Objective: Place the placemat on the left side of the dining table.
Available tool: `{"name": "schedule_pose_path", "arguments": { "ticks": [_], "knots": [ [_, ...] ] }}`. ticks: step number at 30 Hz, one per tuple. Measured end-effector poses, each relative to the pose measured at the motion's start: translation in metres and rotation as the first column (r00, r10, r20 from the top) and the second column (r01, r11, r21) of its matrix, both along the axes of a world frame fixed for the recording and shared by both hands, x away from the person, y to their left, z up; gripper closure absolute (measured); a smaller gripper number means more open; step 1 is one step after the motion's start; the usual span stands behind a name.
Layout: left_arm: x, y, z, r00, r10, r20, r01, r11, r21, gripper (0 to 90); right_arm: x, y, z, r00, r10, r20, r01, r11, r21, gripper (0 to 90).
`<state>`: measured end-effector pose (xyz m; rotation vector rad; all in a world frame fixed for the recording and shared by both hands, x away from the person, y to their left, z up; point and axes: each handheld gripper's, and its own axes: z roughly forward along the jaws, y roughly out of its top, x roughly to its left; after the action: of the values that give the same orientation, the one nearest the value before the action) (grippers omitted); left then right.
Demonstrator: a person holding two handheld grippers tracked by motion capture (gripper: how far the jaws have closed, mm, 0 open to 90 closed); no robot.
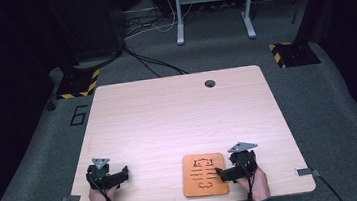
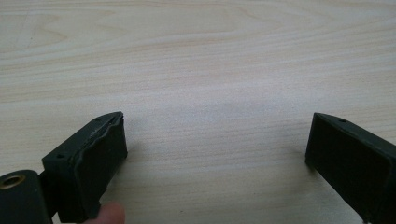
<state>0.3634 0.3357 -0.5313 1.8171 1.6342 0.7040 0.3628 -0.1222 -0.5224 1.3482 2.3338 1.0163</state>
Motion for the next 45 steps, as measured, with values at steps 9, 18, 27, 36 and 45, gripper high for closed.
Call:
{"name": "schedule_pose_path", "arguments": {
  "ticks": [9, 18, 27, 36, 45],
  "knots": [
    [0.000, 0.000, 0.000, 1.0000, 0.000, 0.000, 0.000, 1.0000, 0.000, 5.1, 0.000, -0.010, 0.000, 1.0000, -0.004, -0.005, 0.004, 1.000, -0.003, 0.0],
    [0.000, 0.000, 0.000, 1.0000, 0.000, 0.000, 0.000, 1.0000, 0.000, 5.1, 0.000, -0.019, 0.000, 1.0000, -0.005, -0.008, 0.005, 1.000, 0.005, 0.0],
    [0.000, 0.000, 0.000, 1.0000, -0.001, 0.000, 0.001, 1.0000, 0.001, 5.1, -0.003, -0.031, -0.001, 0.9999, -0.006, 0.008, 0.006, 1.000, 0.009, 0.0],
    [0.000, 0.000, 0.000, 1.0000, -0.001, 0.001, 0.001, 1.0000, 0.000, 5.2, -0.005, -0.039, -0.002, 0.9999, -0.006, 0.014, 0.006, 1.000, 0.009, 0.0],
    [0.000, 0.000, 0.000, 1.0000, -0.001, 0.000, 0.001, 1.0000, 0.000, 5.2, -0.006, -0.045, -0.003, 0.9991, -0.032, 0.027, 0.033, 0.999, -0.027, 0.0]
  ]
}}
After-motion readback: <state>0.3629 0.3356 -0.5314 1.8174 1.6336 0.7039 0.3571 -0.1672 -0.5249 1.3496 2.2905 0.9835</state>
